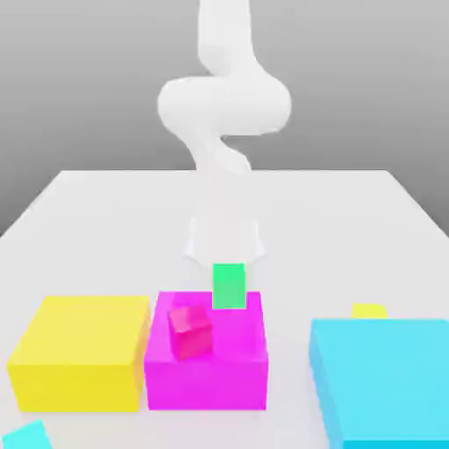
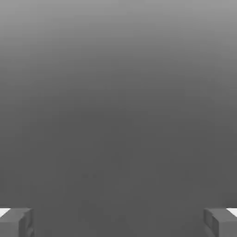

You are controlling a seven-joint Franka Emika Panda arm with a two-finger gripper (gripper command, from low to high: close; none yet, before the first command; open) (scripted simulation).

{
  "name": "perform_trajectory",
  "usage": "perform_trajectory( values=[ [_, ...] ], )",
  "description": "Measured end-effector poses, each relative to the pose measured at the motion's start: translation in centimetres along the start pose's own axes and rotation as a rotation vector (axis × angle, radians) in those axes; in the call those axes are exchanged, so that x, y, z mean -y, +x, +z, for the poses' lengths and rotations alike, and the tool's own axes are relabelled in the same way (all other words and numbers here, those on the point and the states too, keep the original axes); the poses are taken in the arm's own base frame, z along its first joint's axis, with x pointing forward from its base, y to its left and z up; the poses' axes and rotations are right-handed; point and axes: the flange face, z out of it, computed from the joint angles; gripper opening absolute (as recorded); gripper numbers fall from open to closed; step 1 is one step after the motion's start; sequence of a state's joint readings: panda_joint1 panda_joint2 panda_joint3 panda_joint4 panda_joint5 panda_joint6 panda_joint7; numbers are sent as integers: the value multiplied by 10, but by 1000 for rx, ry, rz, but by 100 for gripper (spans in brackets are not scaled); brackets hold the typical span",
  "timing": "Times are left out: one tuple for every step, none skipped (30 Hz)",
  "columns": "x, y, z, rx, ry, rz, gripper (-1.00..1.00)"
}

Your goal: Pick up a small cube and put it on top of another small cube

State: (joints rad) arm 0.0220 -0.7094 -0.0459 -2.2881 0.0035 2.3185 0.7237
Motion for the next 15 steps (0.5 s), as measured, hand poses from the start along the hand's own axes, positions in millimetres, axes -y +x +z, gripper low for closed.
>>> perform_trajectory(
  values=[
    [-4,6,17,23,-14,-19,0],
    [-8,12,34,45,-26,-36,0],
    [-12,17,51,66,-37,-53,0],
    [-17,22,67,87,-49,-70,0],
    [-22,26,84,107,-60,-86,0],
    [-28,30,100,127,-71,-102,0],
    [-34,33,117,148,-82,-118,0],
    [-40,36,133,168,-93,-134,0],
    [-47,39,149,188,-103,-150,0],
    [-55,41,165,208,-114,-166,0],
    [-63,43,181,227,-125,-182,0],
    [-71,44,197,247,-135,-197,0],
    [-80,45,213,266,-146,-213,0],
    [-89,46,228,286,-156,-228,0],
    [-99,46,243,305,-167,-243,0]
  ],
)
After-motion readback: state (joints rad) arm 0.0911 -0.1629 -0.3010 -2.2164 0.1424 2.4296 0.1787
